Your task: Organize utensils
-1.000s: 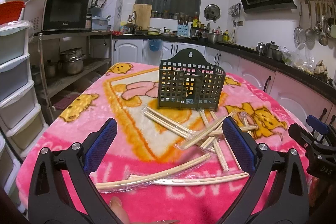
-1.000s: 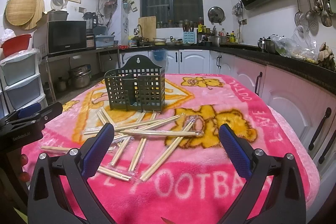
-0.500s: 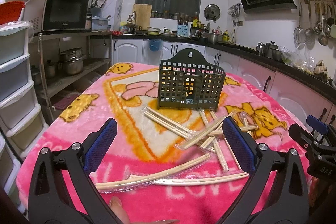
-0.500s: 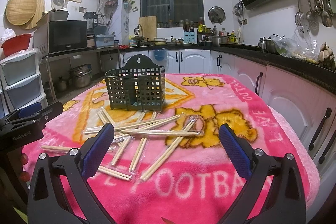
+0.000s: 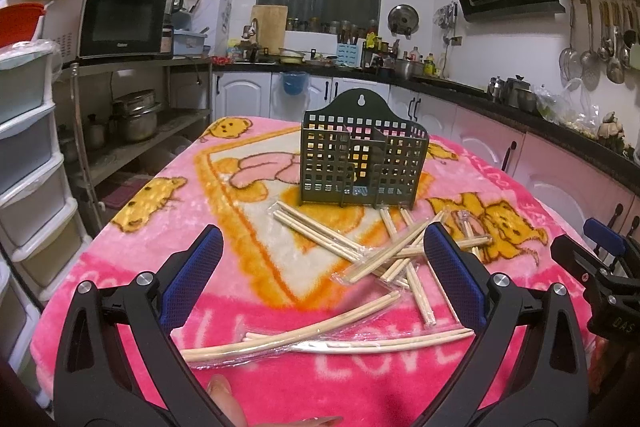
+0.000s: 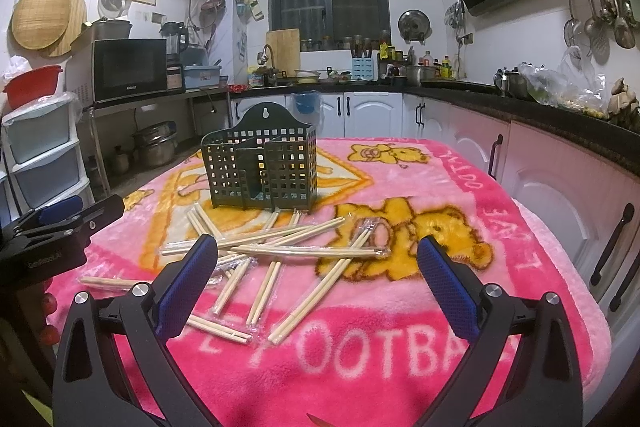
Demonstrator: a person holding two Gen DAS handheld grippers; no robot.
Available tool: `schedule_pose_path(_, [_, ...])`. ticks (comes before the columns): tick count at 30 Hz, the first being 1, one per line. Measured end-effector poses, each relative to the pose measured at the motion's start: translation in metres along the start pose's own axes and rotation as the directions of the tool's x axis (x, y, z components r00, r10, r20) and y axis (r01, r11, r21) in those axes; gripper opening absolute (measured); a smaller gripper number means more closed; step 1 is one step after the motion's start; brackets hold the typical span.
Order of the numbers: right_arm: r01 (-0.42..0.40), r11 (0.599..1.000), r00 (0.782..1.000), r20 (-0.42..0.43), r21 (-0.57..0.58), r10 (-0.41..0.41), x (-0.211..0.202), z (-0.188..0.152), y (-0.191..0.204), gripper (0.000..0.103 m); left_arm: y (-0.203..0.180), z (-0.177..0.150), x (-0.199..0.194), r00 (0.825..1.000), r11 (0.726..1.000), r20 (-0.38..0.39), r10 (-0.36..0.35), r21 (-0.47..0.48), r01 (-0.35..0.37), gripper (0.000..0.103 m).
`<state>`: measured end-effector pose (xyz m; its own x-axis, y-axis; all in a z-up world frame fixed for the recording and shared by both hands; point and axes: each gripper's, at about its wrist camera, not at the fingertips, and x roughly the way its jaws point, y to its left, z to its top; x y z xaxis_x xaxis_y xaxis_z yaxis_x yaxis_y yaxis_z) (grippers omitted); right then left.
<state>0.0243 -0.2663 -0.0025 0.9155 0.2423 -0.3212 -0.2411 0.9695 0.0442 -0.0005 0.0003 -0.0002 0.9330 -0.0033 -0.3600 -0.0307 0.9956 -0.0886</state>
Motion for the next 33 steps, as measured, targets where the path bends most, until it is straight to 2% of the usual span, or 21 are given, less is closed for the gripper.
schedule_pose_path(6, [0.0, 1.0, 1.0, -0.003, -0.007, 0.0, 0.004, 0.001, 0.004, 0.097, -0.003, -0.006, 0.006, 1.0, 1.0, -0.016, -0.001, -0.006, 0.001, 0.093])
schedule_pose_path(10, [0.007, 1.0, 1.0, -0.008, -0.01, -0.007, 0.007, 0.001, 0.0, 0.097, -0.001, -0.004, 0.015, 0.997, 1.0, -0.074, -0.025, -0.018, 0.024, 0.093])
schedule_pose_path(15, [0.011, 1.0, 0.999, -0.047, -0.009, -0.012, 0.015, 0.006, -0.004, 0.097, 0.009, -0.007, 0.033, 0.977, 0.992, -0.18, -0.111, -0.079, 0.099, 0.093])
schedule_pose_path(24, [0.027, 0.999, 0.992, -0.126, -0.016, -0.029, 0.041, 0.012, -0.018, 0.097, 0.011, -0.007, 0.055, 0.952, 0.986, -0.267, -0.148, -0.11, 0.123, 0.093])
schedule_pose_path(27, [0.022, 1.0, 0.987, -0.162, 0.007, -0.021, 0.052, 0.015, -0.025, 0.097, 0.008, -0.006, 0.061, 0.938, 0.979, -0.289, -0.192, -0.126, 0.162, 0.093])
schedule_pose_path(33, [0.021, 0.999, 0.971, -0.238, 0.043, -0.01, 0.075, 0.019, -0.039, 0.097, 0.001, -0.006, 0.076, 0.911, 0.973, -0.345, -0.227, -0.129, 0.194, 0.093])
